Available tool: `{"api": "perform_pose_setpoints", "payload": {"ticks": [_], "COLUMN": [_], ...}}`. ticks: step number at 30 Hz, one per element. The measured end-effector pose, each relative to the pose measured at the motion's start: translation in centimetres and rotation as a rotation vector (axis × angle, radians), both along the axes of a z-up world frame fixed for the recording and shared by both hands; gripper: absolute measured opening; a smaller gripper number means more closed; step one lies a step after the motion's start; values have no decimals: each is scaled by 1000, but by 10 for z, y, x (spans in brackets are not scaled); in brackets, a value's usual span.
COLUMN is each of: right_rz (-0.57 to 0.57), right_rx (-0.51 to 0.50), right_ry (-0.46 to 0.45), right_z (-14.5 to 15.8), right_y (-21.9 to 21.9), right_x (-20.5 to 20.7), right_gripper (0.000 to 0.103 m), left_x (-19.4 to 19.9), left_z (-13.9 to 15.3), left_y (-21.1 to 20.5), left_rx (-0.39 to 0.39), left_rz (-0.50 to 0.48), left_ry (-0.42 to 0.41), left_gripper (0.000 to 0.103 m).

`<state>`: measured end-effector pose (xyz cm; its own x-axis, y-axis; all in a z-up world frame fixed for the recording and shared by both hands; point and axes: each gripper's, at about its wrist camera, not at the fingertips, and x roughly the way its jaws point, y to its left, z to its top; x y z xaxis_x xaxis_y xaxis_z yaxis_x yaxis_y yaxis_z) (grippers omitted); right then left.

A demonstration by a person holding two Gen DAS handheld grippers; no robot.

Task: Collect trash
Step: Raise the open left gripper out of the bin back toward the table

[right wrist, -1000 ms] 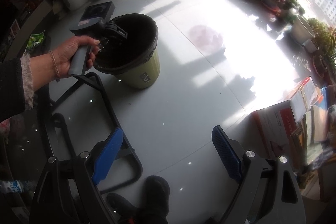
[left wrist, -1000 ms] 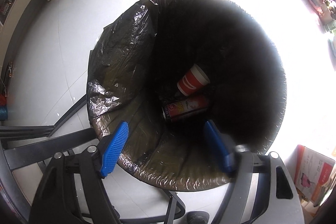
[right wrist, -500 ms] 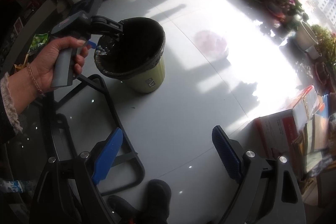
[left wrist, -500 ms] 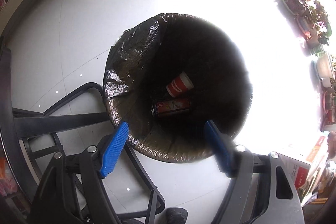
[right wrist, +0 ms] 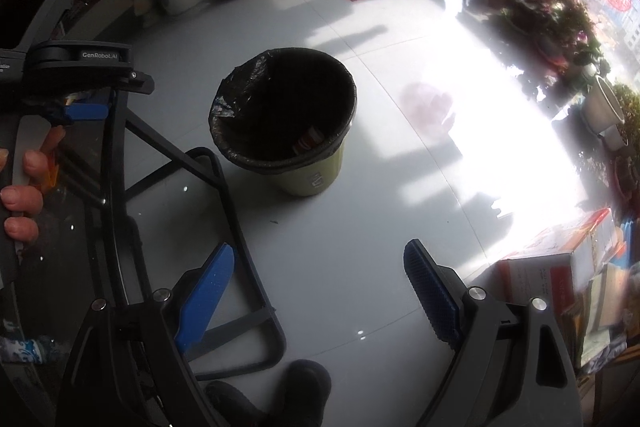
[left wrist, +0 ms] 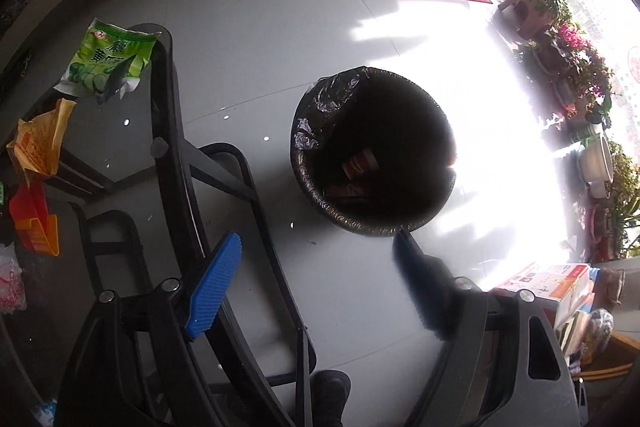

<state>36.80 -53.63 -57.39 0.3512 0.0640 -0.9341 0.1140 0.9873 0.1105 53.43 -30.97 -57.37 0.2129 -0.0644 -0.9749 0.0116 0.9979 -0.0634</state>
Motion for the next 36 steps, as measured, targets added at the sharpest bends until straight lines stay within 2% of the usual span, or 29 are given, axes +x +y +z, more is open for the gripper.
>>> {"api": "perform_pose_setpoints", "payload": {"ticks": [6,10,16,23,36], "right_rz": [120,221,404,575,755], "right_rx": [22,46,49,49,61], "right_ry": [-17,-34,-86,-113,-140], "right_z": [5,12,25,33,34], "right_y": [45,87,158,229,326], "right_x": [13,26,43,54,61], "right_gripper": [84,84,84,84,84], "left_x": [-55,-98,-156,-211,-289], "left_z": [59,84,106,136,154], "left_y": [53,96,153,206,269], "left_rx": [8,21,51,114,142], "left_rz": [69,162,307,459,653], "left_ry": [-50,-50,-34,-61,-31], "left_gripper": [78,83,83,83,83]}}
